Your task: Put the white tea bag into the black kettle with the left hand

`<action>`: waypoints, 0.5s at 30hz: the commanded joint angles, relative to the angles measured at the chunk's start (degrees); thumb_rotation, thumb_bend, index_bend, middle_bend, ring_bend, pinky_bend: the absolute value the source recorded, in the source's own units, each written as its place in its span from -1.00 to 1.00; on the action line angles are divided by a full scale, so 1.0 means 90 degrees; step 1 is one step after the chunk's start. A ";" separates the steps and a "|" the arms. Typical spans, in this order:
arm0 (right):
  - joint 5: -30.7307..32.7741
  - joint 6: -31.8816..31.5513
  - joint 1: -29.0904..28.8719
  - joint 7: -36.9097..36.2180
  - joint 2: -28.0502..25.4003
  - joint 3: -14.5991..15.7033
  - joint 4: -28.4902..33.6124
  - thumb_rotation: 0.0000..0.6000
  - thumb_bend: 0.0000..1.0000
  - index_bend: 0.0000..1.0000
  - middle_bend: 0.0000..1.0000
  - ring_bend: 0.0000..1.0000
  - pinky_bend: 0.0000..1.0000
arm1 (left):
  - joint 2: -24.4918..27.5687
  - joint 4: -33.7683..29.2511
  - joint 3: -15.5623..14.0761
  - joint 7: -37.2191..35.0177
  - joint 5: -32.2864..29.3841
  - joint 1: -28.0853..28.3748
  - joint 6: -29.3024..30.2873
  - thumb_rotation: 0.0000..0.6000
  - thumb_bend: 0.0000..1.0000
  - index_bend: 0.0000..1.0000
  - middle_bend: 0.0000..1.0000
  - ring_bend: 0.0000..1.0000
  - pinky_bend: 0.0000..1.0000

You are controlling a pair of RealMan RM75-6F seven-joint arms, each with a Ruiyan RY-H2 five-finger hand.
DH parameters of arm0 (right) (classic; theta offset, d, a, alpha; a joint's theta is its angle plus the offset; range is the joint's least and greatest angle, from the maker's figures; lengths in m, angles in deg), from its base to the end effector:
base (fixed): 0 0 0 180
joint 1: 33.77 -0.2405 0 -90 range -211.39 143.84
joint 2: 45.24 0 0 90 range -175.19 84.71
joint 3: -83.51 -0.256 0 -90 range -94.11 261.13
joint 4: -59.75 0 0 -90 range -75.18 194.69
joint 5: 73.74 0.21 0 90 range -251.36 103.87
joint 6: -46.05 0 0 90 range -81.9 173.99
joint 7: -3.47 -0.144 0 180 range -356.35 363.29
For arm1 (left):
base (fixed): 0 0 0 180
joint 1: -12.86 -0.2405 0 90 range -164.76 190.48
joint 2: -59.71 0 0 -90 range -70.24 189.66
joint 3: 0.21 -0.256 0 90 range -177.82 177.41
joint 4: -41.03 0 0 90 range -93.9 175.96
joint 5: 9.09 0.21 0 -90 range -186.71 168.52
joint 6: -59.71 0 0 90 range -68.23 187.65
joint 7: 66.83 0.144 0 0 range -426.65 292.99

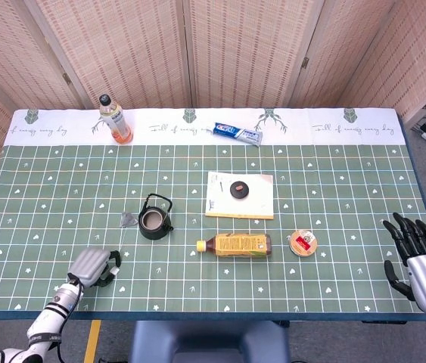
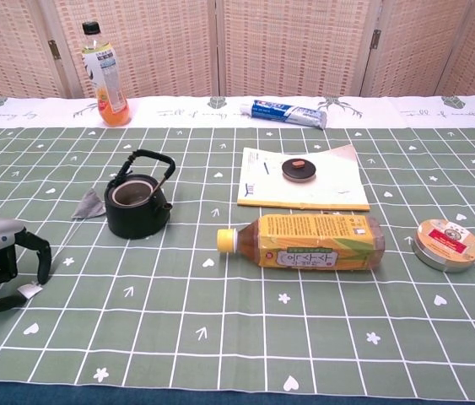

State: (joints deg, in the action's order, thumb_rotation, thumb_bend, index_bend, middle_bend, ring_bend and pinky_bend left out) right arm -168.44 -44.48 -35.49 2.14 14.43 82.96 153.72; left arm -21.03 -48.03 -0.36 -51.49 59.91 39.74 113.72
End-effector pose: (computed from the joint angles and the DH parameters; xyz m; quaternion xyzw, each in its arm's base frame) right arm -0.2978 -0.1545 0.1788 0.6228 -0.3493 0.4088 0.5683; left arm -0.2598 0.2528 -0.0012 -0.7422 -0.4622 -0.2532 0.4140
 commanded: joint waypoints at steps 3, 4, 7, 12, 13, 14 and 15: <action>0.0023 0.0020 -0.0006 -0.0023 -0.0009 -0.0008 -0.0005 1.00 0.08 -1.00 -1.00 -1.00 -1.00 | -0.0024 0.0106 0.0004 -0.0071 0.0029 0.0029 -0.0027 1.00 -0.42 -0.12 1.00 1.00 1.00; 0.0029 0.0022 -0.0006 -0.0027 -0.0010 -0.0010 -0.0005 1.00 0.08 -1.00 -1.00 -1.00 -1.00 | -0.0031 0.0127 0.0007 -0.0092 0.0053 0.0031 -0.0014 1.00 -0.42 -0.12 1.00 1.00 1.00; 0.0044 0.0010 0.0000 -0.0036 -0.0012 -0.0020 -0.0008 1.00 0.08 -1.00 -1.00 -1.00 -1.00 | -0.0049 0.0185 -0.0005 -0.0159 0.0128 0.0027 0.0013 1.00 -0.42 -0.11 1.00 1.00 1.00; 0.0088 -0.0004 0.0007 -0.0039 -0.0010 -0.0048 -0.0012 1.00 0.08 -1.00 -1.00 -1.00 -1.00 | -0.0057 0.0236 -0.0001 -0.0245 0.0126 0.0033 -0.0010 1.00 -0.42 -0.06 1.00 1.00 1.00; 0.0101 0.0010 0.0002 -0.0032 -0.0007 -0.0052 -0.0013 1.00 0.08 -1.00 -1.00 -1.00 -1.00 | -0.0050 0.0236 0.0001 -0.0269 0.0135 0.0038 -0.0017 1.00 -0.42 -0.04 1.00 1.00 1.00; 0.0113 0.0030 -0.0005 -0.0025 -0.0004 -0.0055 -0.0014 1.00 0.08 -1.00 -1.00 -1.00 -1.00 | -0.0045 0.0239 0.0002 -0.0297 0.0157 0.0042 -0.0019 1.00 -0.41 -0.03 1.00 1.00 1.00; 0.0127 0.0052 -0.0015 -0.0016 0.0001 -0.0060 -0.0015 1.00 0.08 -1.00 -1.00 -1.00 -1.00 | -0.0042 0.0244 0.0000 -0.0331 0.0182 0.0042 -0.0017 1.00 -0.41 -0.02 1.00 1.00 1.00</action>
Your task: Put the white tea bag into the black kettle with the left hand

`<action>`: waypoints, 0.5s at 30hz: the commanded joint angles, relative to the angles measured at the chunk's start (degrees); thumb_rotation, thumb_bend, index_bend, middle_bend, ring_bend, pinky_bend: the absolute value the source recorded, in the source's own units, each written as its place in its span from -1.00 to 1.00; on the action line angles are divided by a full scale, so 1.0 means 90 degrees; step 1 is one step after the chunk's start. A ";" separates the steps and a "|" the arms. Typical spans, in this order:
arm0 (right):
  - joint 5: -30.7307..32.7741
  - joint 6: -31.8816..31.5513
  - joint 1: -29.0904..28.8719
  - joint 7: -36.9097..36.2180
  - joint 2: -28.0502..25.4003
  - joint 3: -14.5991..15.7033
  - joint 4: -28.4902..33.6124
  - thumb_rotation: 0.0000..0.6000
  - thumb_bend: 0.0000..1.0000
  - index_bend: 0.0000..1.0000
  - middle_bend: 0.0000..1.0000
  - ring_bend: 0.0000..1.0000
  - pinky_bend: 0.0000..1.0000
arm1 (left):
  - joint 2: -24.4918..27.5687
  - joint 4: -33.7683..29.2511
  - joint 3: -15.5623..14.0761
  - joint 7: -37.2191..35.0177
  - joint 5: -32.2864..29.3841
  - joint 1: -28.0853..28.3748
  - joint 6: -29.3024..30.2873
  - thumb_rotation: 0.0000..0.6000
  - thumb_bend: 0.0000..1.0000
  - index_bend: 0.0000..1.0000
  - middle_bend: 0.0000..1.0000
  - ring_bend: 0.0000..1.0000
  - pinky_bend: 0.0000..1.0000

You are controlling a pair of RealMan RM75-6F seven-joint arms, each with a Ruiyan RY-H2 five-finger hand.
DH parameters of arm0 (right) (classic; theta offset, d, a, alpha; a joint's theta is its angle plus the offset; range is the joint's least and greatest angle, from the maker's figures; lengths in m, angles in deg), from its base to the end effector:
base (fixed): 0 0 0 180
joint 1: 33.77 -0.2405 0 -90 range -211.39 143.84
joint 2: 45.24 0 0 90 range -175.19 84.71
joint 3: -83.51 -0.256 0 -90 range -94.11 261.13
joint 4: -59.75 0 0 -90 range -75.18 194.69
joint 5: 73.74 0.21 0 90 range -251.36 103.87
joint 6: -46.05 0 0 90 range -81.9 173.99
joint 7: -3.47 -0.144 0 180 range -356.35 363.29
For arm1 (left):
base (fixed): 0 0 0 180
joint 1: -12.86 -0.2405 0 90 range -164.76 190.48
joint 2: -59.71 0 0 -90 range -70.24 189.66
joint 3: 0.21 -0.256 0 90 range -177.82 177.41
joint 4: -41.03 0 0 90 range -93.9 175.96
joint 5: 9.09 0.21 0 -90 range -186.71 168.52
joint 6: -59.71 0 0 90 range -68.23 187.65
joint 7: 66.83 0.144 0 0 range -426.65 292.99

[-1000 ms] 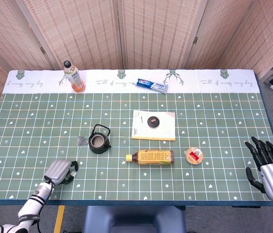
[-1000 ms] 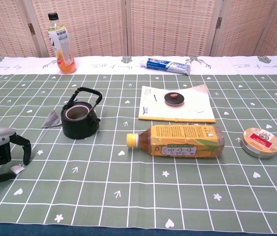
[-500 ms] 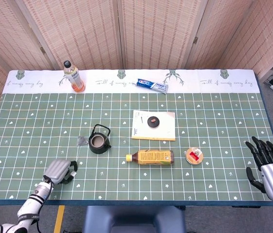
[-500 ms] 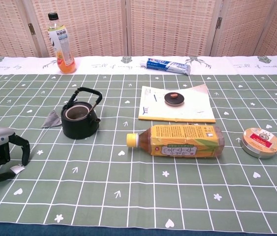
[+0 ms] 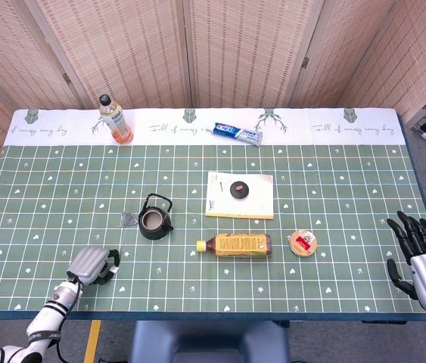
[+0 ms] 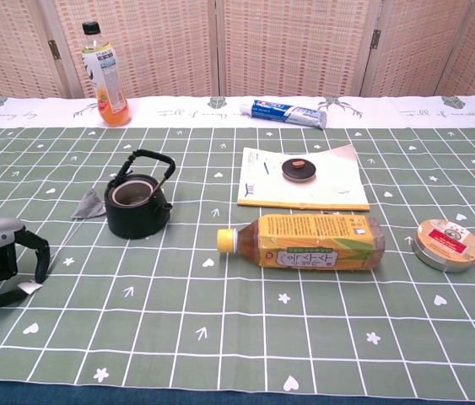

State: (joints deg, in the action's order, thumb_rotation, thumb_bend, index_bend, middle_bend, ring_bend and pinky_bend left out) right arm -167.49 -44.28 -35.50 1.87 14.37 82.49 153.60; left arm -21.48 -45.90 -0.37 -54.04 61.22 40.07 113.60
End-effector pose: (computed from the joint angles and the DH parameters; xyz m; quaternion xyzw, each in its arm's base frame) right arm -0.3000 -0.1565 0.1809 0.6172 -0.3514 0.4078 0.5738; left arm -0.2634 0.2577 -0.0011 -0.7405 -0.4616 -0.2594 0.4139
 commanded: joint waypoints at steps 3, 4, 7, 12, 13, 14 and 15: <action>0.0071 0.0092 -0.0035 0.0038 0.0014 -0.0019 0.0002 1.00 0.08 -1.00 -1.00 -1.00 -1.00 | 0.0020 0.0043 -0.0012 -0.0181 0.0096 0.0006 -0.0027 1.00 -0.41 -0.01 1.00 1.00 1.00; 0.0085 0.0098 -0.0037 0.0039 0.0014 -0.0026 0.0003 1.00 0.08 -1.00 -1.00 -1.00 -1.00 | 0.0024 0.0058 -0.0011 -0.0222 0.0105 0.0009 -0.0037 1.00 -0.41 0.00 1.00 1.00 1.00; 0.0130 0.0125 -0.0047 0.0050 0.0016 -0.0043 0.0001 1.00 0.08 -1.00 -1.00 -1.00 -1.00 | 0.0040 0.0109 0.0000 -0.0381 0.0173 0.0010 -0.0039 1.00 -0.41 0.00 1.00 1.00 1.00; 0.0150 0.0234 -0.0088 0.0039 -0.0005 -0.0029 -0.0018 1.00 0.08 -1.00 -1.00 -1.00 -1.00 | 0.0043 0.0262 -0.0035 -0.0584 0.0351 0.0025 -0.0059 1.00 -0.41 0.05 1.00 1.00 1.00; 0.0169 0.0246 -0.0092 0.0034 -0.0007 -0.0036 -0.0018 1.00 0.08 -1.00 -1.00 -1.00 -1.00 | 0.0035 0.0308 -0.0035 -0.0627 0.0375 0.0028 -0.0060 1.00 -0.41 0.06 1.00 1.00 1.00; 0.0186 0.0251 -0.0095 0.0035 -0.0008 -0.0045 -0.0019 1.00 0.08 -1.00 -1.00 -1.00 -1.00 | 0.0026 0.0351 -0.0029 -0.0695 0.0399 0.0026 -0.0057 1.00 -0.41 0.07 1.00 1.00 1.00; 0.0203 0.0251 -0.0096 0.0040 -0.0006 -0.0054 -0.0022 1.00 0.08 -1.00 -1.00 -1.00 -1.00 | 0.0022 0.0407 -0.0027 -0.0793 0.0435 0.0026 -0.0061 1.00 -0.41 0.08 1.00 1.00 1.00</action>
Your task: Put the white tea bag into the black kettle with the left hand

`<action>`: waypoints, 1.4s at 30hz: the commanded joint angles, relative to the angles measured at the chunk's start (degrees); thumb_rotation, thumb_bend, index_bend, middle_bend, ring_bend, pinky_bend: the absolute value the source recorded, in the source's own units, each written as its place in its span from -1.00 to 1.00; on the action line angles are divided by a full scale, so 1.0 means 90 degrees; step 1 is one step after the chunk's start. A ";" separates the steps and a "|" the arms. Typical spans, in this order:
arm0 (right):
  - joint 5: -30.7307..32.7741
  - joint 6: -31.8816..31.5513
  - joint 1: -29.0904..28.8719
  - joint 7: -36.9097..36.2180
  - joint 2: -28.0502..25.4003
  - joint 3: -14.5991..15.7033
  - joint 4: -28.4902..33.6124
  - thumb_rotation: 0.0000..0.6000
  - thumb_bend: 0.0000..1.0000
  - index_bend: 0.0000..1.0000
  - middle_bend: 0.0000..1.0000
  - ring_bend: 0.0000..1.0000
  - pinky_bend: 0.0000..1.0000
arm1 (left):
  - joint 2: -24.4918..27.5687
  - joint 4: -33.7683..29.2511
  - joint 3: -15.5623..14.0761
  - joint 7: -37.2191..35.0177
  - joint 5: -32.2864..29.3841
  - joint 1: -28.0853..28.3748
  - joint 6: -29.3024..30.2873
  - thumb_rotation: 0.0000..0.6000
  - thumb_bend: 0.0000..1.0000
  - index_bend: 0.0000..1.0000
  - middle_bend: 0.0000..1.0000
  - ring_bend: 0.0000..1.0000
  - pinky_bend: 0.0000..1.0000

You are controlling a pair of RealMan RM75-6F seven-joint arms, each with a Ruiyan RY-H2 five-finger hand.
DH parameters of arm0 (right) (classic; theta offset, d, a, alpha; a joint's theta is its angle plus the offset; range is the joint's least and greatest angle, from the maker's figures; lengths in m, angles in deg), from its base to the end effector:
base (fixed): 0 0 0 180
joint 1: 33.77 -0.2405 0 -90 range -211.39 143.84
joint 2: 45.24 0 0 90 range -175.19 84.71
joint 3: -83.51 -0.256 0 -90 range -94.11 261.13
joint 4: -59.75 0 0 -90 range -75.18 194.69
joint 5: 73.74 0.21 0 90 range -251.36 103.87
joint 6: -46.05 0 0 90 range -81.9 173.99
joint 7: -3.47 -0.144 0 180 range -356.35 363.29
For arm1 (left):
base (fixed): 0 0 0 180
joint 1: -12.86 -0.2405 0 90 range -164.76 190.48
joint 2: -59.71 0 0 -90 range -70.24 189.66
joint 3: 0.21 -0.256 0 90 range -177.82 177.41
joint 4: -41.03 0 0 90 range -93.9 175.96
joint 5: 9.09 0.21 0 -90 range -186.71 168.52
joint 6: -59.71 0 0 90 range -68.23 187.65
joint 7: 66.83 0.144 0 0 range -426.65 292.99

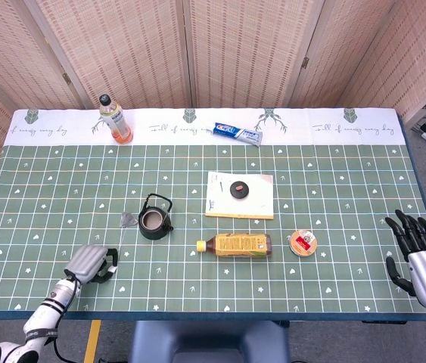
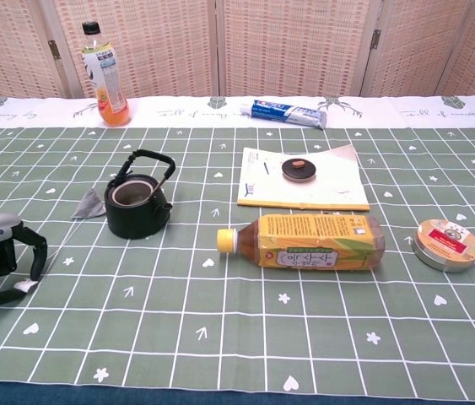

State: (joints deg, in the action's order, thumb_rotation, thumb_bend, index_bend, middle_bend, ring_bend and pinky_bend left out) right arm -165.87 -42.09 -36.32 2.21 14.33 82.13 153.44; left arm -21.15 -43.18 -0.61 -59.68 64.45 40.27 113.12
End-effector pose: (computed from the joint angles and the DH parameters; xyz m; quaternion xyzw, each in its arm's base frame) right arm -0.3038 -0.1626 0.1791 0.6194 -0.3588 0.3944 0.5761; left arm -0.2701 0.2627 0.0030 -0.7379 -0.4656 -0.2705 0.4068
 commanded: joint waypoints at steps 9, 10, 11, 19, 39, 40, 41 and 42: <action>0.0064 0.0028 -0.0015 0.0006 0.0003 -0.0030 -0.0013 1.00 0.08 -1.00 -1.00 -1.00 -1.00 | -0.0077 0.0470 -0.0028 -0.0661 0.0376 0.0028 -0.0015 1.00 -0.30 0.13 1.00 1.00 1.00; 0.0067 0.0024 -0.0014 0.0001 0.0002 -0.0033 -0.0014 1.00 0.08 -1.00 -1.00 -1.00 -1.00 | -0.0089 0.0503 -0.0030 -0.0690 0.0394 0.0031 -0.0017 1.00 -0.30 0.14 1.00 1.00 1.00; 0.0067 0.0018 -0.0013 -0.0005 0.0002 -0.0035 -0.0016 1.00 0.08 -1.00 -1.00 -1.00 -1.00 | -0.0094 0.0520 -0.0030 -0.0709 0.0407 0.0033 -0.0015 1.00 -0.30 0.14 1.00 1.00 1.00; 0.0073 0.0025 -0.0015 -0.0006 0.0005 -0.0034 -0.0019 1.00 0.08 -1.00 -1.00 -1.00 -1.00 | -0.0115 0.0585 -0.0064 -0.0917 0.0595 0.0012 0.0081 1.00 -0.23 0.18 1.00 1.00 1.00; 0.0041 -0.0046 0.0008 -0.0047 -0.0003 -0.0039 -0.0032 1.00 0.08 -1.00 -1.00 -1.00 -1.00 | -0.0251 0.0717 -0.0045 -0.1316 0.0978 -0.0028 0.0448 1.00 -0.14 0.26 1.00 1.00 1.00; 0.0042 -0.0041 0.0005 -0.0048 -0.0001 -0.0040 -0.0034 1.00 0.08 -1.00 -1.00 -1.00 -1.00 | -0.0238 0.0680 -0.0026 -0.1323 0.1003 -0.0028 0.0499 1.00 -0.14 0.26 1.00 1.00 1.00; 0.0040 -0.0042 0.0006 -0.0051 -0.0002 -0.0039 -0.0034 1.00 0.08 -1.00 -1.00 -1.00 -1.00 | -0.0224 0.0646 -0.0020 -0.1323 0.1021 -0.0029 0.0528 1.00 -0.14 0.26 1.00 1.00 1.00; 0.0037 -0.0047 0.0008 -0.0057 -0.0003 -0.0038 -0.0033 1.00 0.08 -1.00 -1.00 -1.00 -1.00 | -0.0214 0.0615 -0.0011 -0.1319 0.1036 -0.0030 0.0559 1.00 -0.14 0.26 1.00 1.00 1.00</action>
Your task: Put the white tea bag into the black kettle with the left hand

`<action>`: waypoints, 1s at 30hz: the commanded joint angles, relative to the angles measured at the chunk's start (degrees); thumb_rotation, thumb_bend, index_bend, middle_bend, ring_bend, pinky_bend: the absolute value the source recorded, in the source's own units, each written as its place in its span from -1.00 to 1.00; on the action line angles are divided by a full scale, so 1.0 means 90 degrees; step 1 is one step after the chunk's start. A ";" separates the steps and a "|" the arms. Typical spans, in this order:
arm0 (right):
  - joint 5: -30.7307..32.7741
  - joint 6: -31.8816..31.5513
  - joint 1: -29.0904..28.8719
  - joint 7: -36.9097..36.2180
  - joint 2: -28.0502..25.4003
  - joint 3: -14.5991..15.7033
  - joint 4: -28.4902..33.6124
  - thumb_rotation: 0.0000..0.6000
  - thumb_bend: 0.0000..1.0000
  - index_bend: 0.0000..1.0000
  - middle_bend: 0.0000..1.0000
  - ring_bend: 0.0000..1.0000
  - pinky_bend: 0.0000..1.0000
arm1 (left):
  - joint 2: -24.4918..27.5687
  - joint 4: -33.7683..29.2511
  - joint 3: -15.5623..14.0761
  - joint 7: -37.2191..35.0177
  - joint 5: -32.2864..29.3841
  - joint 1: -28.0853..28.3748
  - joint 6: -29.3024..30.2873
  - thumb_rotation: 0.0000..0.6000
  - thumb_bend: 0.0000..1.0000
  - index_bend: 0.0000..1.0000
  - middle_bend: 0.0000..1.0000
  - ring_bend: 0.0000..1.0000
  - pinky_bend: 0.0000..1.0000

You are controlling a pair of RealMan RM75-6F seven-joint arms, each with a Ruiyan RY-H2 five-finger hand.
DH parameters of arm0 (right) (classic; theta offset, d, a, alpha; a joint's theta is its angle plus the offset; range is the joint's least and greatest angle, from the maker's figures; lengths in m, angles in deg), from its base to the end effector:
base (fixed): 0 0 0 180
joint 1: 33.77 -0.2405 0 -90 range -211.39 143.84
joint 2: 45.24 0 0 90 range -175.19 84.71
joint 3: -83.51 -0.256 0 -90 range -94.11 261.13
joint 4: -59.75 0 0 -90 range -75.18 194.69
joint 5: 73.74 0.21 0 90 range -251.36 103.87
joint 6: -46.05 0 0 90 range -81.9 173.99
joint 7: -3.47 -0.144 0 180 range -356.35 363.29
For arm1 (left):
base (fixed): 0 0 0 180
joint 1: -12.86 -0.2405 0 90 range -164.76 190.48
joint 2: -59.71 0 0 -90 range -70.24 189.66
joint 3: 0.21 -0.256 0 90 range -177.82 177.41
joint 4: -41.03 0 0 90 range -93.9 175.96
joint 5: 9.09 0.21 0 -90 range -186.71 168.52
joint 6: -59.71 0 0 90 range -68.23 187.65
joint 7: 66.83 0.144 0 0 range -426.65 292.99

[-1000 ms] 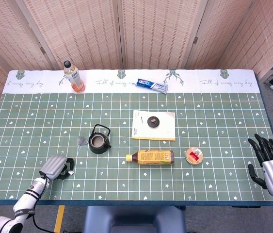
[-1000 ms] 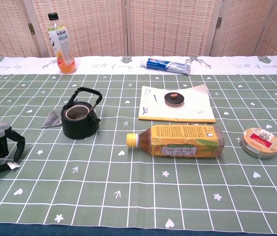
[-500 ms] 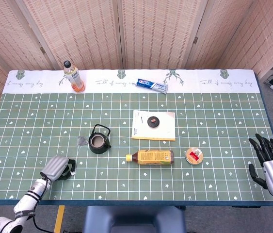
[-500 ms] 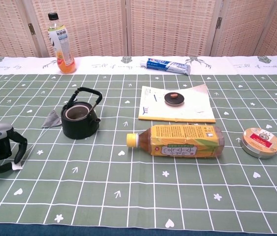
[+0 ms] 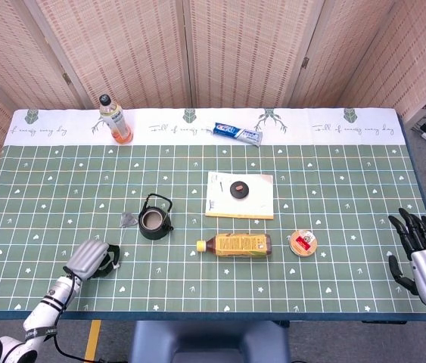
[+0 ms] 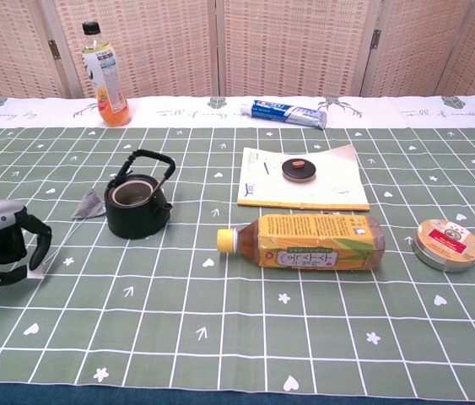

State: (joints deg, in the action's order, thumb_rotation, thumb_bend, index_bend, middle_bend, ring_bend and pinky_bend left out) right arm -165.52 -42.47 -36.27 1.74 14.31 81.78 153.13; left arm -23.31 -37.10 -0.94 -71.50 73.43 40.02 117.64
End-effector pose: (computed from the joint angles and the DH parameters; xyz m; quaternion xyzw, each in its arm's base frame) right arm -0.3049 -0.1637 0.1817 0.6147 -0.3573 0.3978 0.5798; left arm -0.2684 0.2697 0.0041 -0.7273 -0.4580 -0.3352 0.3860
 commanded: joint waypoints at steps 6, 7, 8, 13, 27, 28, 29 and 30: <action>-0.0051 -0.0089 0.0032 -0.0074 -0.0031 0.0005 0.0008 1.00 0.08 -1.00 -1.00 -1.00 -1.00 | 0.0095 -0.0300 0.0204 0.0234 0.0117 0.0036 0.0347 1.00 -0.13 0.26 1.00 1.00 1.00; -0.0059 -0.0098 0.0035 -0.0088 -0.0036 0.0006 0.0007 1.00 0.08 -1.00 -1.00 -1.00 -1.00 | 0.0114 -0.0357 0.0239 0.0298 0.0132 0.0046 0.0401 1.00 -0.13 0.26 1.00 1.00 1.00; -0.0064 -0.0105 0.0038 -0.0104 -0.0041 0.0008 0.0006 1.00 0.08 -1.00 -1.00 -1.00 -1.00 | 0.0138 -0.0420 0.0275 0.0371 0.0145 0.0059 0.0449 1.00 -0.13 0.26 1.00 1.00 1.00; -0.0103 -0.0155 0.0057 -0.0209 -0.0082 0.0017 0.0013 1.00 0.08 -1.00 -1.00 -1.00 -1.00 | 0.0309 -0.0858 0.0512 0.0911 0.0153 0.0174 0.0642 1.00 -0.13 0.26 1.00 1.00 1.00; 0.0117 -0.0069 0.0026 -0.0829 -0.0274 -0.0079 -0.0090 1.00 0.08 -1.00 -1.00 -1.00 -1.00 | 0.0458 -0.1443 0.1505 0.2665 -0.0595 0.1072 0.0264 1.00 -0.13 0.26 1.00 1.00 1.00; 0.0133 -0.0067 0.0025 -0.0859 -0.0282 -0.0087 -0.0101 1.00 0.08 -1.00 -1.00 -1.00 -1.00 | 0.0458 -0.1437 0.1554 0.2710 -0.0649 0.1122 0.0244 1.00 -0.13 0.26 1.00 1.00 1.00; 0.0146 -0.0061 0.0022 -0.0884 -0.0289 -0.0094 -0.0112 1.00 0.08 -1.00 -1.00 -1.00 -1.00 | 0.0460 -0.1430 0.1596 0.2746 -0.0698 0.1168 0.0224 1.00 -0.13 0.26 1.00 1.00 1.00; 0.0157 -0.0054 0.0020 -0.0910 -0.0294 -0.0098 -0.0118 1.00 0.08 -1.00 -1.00 -1.00 -1.00 | 0.0462 -0.1414 0.1633 0.2778 -0.0735 0.1215 0.0207 1.00 -0.13 0.27 1.00 1.00 1.00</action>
State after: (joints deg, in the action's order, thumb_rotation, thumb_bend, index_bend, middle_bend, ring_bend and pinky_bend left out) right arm -164.20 -43.02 -36.05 -6.34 11.74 80.96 152.15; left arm -19.26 -49.81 13.27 -46.88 67.30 50.47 119.87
